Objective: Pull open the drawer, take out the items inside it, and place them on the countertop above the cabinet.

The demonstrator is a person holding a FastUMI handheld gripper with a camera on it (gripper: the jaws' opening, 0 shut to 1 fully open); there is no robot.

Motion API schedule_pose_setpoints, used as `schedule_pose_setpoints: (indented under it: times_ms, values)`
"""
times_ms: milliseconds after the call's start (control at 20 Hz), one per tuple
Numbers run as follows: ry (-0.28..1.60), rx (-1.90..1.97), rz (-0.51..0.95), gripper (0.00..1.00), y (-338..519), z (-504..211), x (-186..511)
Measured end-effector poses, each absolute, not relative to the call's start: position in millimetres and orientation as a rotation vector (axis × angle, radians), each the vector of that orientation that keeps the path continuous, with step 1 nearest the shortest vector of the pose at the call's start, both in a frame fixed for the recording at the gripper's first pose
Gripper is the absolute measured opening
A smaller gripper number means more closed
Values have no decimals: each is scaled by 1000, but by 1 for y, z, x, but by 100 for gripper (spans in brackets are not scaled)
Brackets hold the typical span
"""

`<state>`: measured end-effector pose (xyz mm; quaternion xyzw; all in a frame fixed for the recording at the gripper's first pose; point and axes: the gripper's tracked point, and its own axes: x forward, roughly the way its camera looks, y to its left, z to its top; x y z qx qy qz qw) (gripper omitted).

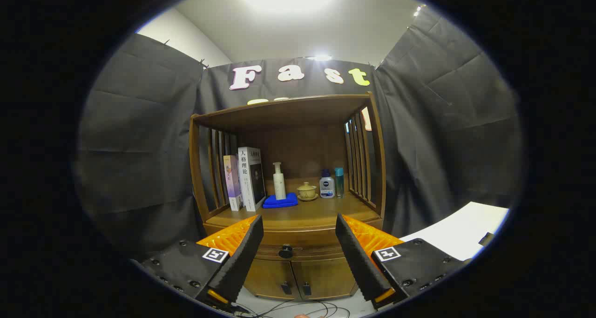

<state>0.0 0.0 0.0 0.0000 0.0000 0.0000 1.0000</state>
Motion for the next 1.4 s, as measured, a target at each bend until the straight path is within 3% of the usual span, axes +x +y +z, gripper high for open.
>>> schedule_pose_setpoints:
  times_ms: [850,1400]
  values:
    - [68,63,-21,98,-13,-28,39]
    - [107,6,46,98,21,-30,87]
